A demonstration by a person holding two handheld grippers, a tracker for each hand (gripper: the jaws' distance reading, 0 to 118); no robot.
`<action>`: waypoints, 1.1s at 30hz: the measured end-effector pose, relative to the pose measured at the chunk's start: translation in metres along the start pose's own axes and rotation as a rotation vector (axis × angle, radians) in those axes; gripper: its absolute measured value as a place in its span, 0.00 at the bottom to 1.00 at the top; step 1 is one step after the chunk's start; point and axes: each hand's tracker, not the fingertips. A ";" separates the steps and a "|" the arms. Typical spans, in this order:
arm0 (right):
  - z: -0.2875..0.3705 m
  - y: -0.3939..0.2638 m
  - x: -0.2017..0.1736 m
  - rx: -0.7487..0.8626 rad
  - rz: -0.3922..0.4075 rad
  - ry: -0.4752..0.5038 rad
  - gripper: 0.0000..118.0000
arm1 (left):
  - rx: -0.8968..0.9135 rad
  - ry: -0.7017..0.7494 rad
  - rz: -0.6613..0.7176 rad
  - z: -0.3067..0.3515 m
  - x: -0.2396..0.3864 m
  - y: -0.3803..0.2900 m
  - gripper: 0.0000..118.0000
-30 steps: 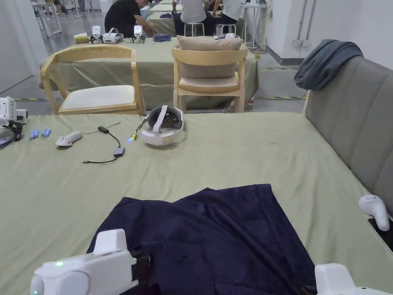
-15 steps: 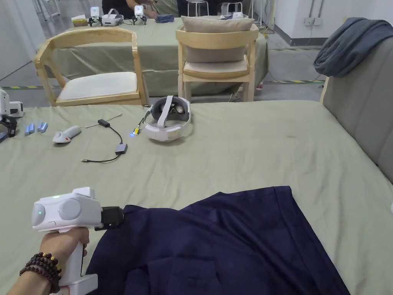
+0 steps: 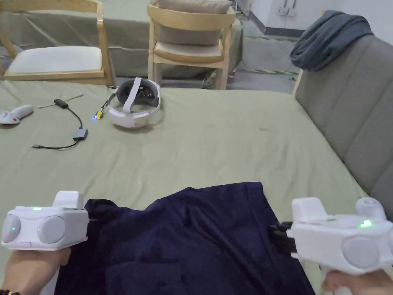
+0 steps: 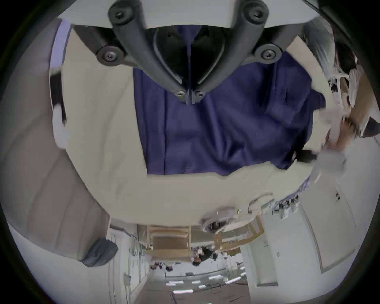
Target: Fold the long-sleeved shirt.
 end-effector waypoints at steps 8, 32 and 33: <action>-0.138 0.125 0.052 -0.208 -0.068 -0.056 0.68 | 0.048 -0.055 0.041 0.051 -0.008 -0.014 0.05; -0.097 0.134 0.030 -0.106 0.000 -0.087 0.02 | 0.128 -0.071 0.116 0.087 -0.022 0.012 0.05; -0.069 0.143 0.032 -0.046 0.011 -0.096 0.02 | 0.138 -0.087 0.114 0.097 -0.023 0.024 0.05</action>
